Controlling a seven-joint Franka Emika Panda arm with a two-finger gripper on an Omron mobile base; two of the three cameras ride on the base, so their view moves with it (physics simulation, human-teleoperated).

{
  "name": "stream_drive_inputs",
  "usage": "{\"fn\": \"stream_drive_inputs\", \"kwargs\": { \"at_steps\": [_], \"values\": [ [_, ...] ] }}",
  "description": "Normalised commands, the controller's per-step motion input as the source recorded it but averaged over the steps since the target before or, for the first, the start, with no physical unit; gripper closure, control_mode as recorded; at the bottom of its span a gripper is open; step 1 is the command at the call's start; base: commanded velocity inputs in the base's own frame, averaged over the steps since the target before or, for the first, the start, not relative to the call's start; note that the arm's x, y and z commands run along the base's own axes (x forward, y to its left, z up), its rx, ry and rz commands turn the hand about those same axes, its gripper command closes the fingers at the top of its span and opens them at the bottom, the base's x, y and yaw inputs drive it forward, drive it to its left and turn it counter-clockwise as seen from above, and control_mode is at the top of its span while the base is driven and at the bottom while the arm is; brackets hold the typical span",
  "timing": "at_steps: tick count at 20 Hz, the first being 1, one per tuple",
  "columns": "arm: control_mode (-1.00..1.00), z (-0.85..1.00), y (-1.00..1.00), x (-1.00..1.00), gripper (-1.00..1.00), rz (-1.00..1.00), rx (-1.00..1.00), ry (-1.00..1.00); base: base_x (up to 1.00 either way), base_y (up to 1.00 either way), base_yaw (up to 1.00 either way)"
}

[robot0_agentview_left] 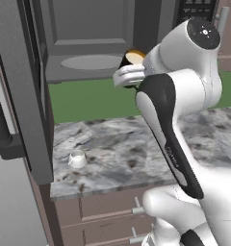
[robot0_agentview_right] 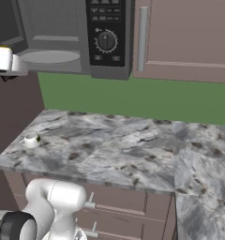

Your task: Pick the mug from the counter and place it inside the microwave. Then close the microwave.

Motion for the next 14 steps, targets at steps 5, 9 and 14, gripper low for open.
{"fn": "stream_drive_inputs", "kwargs": {
  "at_steps": [5, 9, 14],
  "values": [
    [-1.0, 0.02, 0.1, 0.74, 1.0, 0.0, -0.05, 0.0, 0.0, 0.0, 0.0],
    [-1.0, 0.0, 0.15, 0.54, 1.0, 0.0, 0.0, 0.0, 0.0, 0.0, 0.0],
    [-1.0, 0.0, 0.08, 0.52, 1.0, 0.0, 0.0, 0.0, 0.0, 0.0, 0.0]
  ]
}}
